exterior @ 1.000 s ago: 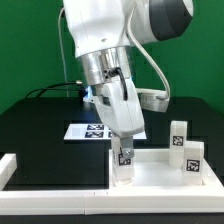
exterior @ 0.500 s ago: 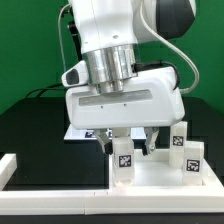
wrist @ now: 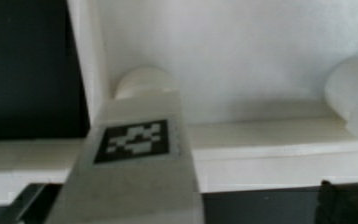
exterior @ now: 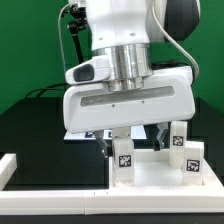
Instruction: Assemble square table
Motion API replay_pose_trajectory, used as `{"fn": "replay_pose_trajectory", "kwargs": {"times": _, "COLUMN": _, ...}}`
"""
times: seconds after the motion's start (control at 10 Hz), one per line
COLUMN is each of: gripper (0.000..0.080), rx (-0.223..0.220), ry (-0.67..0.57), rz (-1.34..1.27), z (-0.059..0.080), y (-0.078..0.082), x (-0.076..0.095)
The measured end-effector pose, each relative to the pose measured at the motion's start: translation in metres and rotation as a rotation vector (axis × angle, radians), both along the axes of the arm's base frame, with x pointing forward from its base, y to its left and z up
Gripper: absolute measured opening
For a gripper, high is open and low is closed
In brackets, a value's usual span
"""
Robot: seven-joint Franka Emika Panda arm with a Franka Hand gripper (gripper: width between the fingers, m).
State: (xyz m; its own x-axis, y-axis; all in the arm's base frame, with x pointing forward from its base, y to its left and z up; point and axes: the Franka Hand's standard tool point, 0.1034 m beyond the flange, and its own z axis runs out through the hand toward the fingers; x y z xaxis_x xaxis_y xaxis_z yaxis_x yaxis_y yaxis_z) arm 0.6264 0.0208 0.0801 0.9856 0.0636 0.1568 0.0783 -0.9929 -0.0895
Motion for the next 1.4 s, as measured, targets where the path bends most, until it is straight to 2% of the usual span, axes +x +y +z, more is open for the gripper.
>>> {"fn": "replay_pose_trajectory", "kwargs": {"times": 0.2, "gripper": 0.0649, "rx": 0.004, "ry": 0.004, "rz": -0.027, "z": -0.001, "y": -0.001, "x": -0.001}}
{"fn": "replay_pose_trajectory", "kwargs": {"times": 0.3, "gripper": 0.0554, "rx": 0.012, "ry": 0.007, "rz": -0.060, "z": -0.001, "y": -0.001, "x": -0.001}}
{"fn": "replay_pose_trajectory", "kwargs": {"times": 0.4, "gripper": 0.0371, "rx": 0.031, "ry": 0.018, "rz": -0.165, "z": -0.001, "y": 0.000, "x": -0.001}}
{"fn": "replay_pose_trajectory", "kwargs": {"times": 0.5, "gripper": 0.0317, "rx": 0.029, "ry": 0.019, "rz": -0.200, "z": -0.001, "y": -0.007, "x": 0.000}}
{"fn": "replay_pose_trajectory", "kwargs": {"times": 0.8, "gripper": 0.0306, "rx": 0.068, "ry": 0.044, "rz": -0.471, "z": -0.001, "y": -0.013, "x": -0.001}}
{"fn": "replay_pose_trajectory", "kwargs": {"times": 1.1, "gripper": 0.0298, "rx": 0.199, "ry": 0.097, "rz": -0.992, "z": -0.005, "y": -0.016, "x": -0.005}}
{"fn": "replay_pose_trajectory", "kwargs": {"times": 1.3, "gripper": 0.0298, "rx": 0.283, "ry": 0.153, "rz": -1.237, "z": -0.006, "y": -0.018, "x": -0.006}}
{"fn": "replay_pose_trajectory", "kwargs": {"times": 1.4, "gripper": 0.0298, "rx": 0.296, "ry": 0.160, "rz": -1.277, "z": -0.006, "y": -0.019, "x": -0.006}}
